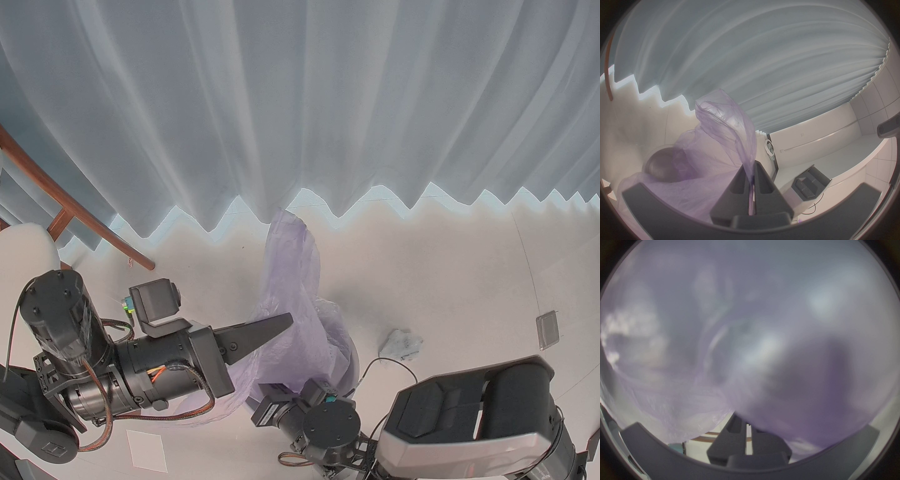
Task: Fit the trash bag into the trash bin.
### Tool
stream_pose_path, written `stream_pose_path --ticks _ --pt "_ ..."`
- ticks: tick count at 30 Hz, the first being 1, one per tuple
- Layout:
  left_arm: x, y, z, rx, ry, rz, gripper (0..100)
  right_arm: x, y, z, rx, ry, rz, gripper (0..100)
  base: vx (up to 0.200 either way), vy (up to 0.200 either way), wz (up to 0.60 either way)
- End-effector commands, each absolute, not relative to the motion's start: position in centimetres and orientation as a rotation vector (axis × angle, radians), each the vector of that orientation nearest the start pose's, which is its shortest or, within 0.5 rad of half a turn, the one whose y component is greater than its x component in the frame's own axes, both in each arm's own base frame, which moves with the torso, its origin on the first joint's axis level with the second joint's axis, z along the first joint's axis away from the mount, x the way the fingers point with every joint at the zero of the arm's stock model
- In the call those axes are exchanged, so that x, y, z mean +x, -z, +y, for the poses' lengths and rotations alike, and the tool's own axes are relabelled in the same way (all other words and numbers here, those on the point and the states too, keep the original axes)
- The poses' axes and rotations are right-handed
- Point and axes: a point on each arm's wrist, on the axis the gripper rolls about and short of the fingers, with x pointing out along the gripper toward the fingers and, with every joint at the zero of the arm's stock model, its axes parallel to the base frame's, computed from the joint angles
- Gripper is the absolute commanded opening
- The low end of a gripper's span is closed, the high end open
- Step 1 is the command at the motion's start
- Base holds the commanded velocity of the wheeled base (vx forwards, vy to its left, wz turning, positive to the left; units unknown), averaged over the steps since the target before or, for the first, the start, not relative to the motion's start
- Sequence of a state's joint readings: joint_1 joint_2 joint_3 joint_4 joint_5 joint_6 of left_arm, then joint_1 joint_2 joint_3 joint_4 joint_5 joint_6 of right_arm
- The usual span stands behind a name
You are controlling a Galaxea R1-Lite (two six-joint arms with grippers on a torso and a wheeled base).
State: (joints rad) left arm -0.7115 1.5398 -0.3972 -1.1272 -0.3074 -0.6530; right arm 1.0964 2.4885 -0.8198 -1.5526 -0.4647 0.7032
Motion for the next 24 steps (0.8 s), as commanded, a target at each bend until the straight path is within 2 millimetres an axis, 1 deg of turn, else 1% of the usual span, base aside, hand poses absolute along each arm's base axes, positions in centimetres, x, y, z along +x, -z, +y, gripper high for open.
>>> stream_pose_path --ticks 1,2,5,6,8,10,14,18,22,24 --pt "17.1 -17.1 -15.8 -0.592 0.978 0.348 0 21.0 -0.2 33.4 0.633 -0.517 0.248 0 0.0 0.0 0.0" --pt "17.0 -17.0 -15.9 -0.591 0.982 0.351 0 22.0 -0.7 32.9 0.647 -0.495 0.229 0 0.0 0.0 0.0" --pt "16.9 -17.0 -16.0 -0.591 0.987 0.356 0 23.2 -1.8 32.0 0.668 -0.465 0.198 0 0.0 0.0 0.0" --pt "16.9 -17.0 -16.0 -0.591 0.987 0.356 0 23.2 -1.8 32.0 0.668 -0.465 0.198 0 0.0 0.0 0.0" --pt "16.9 -16.9 -15.9 -0.59 0.987 0.361 0 23.9 -3.1 31.1 0.69 -0.447 0.167 0 0.0 0.0 0.0" --pt "16.9 -16.9 -16.0 -0.591 0.989 0.362 0 23.7 -3.5 30.6 0.694 -0.444 0.173 0 0.0 0.0 0.0" --pt "16.9 -16.8 -16.0 -0.59 0.985 0.366 0 23.0 -2.8 29.8 0.672 -0.431 0.212 0 0.0 0.0 0.0" --pt "16.9 -16.7 -15.9 -0.588 0.981 0.369 0 22.7 -1.6 29.5 0.67 -0.419 0.252 0 0.0 0.0 0.0" --pt "16.9 -16.7 -15.9 -0.59 0.959 0.365 0 22.5 -0.2 29.8 0.667 -0.417 0.288 0 0.0 0.0 0.0" --pt "17.0 -16.6 -15.9 -0.589 0.946 0.366 0 22.4 0.4 30.3 0.668 -0.425 0.299 0 0.0 0.0 0.0"
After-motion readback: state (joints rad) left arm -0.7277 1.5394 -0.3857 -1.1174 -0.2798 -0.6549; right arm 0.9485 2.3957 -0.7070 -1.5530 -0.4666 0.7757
